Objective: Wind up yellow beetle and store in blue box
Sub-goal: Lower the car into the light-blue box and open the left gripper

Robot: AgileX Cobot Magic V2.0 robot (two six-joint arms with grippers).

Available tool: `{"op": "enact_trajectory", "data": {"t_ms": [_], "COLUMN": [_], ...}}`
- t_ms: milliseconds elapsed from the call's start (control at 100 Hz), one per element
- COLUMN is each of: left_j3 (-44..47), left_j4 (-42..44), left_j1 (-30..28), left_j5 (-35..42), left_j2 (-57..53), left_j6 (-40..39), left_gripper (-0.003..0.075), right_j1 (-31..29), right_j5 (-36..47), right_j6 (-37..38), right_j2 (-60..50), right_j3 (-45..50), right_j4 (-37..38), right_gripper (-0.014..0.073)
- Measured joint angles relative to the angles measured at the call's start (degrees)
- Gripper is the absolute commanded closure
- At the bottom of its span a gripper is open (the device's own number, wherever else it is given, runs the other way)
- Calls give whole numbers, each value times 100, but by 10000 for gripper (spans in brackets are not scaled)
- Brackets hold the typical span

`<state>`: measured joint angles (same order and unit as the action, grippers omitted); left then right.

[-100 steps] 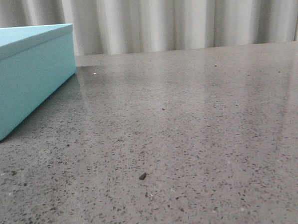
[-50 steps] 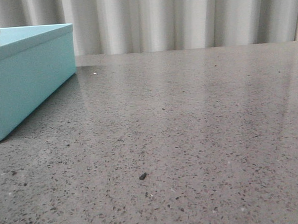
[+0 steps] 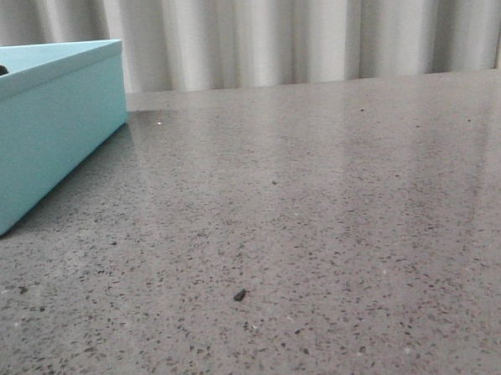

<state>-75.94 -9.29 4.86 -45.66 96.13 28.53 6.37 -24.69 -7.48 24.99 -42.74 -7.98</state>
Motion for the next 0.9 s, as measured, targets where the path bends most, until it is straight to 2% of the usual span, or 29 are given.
{"op": "enact_trajectory", "data": {"t_ms": [120, 400, 650, 900], "left_j3": [0, 0, 279, 1387], "left_j4": [-192, -967, -1951, -1811], "left_j1": [0, 0, 148, 713], "left_j5": [38, 38, 157, 206], "left_j2": [-315, -1544, -3234, -5297], "left_j6": [-13, -13, -13, -13], "left_gripper": [323, 458, 465, 501], "right_j1": [0, 0, 0, 0], "right_j5": [-51, -113, -186, -754], "right_j6": [0, 0, 0, 0], "right_j2": [0, -58, -666, -1584], "right_j3": [0, 0, 0, 84], "right_j4": [0, 0, 490, 985], "right_gripper": [666, 666, 666, 666]}}
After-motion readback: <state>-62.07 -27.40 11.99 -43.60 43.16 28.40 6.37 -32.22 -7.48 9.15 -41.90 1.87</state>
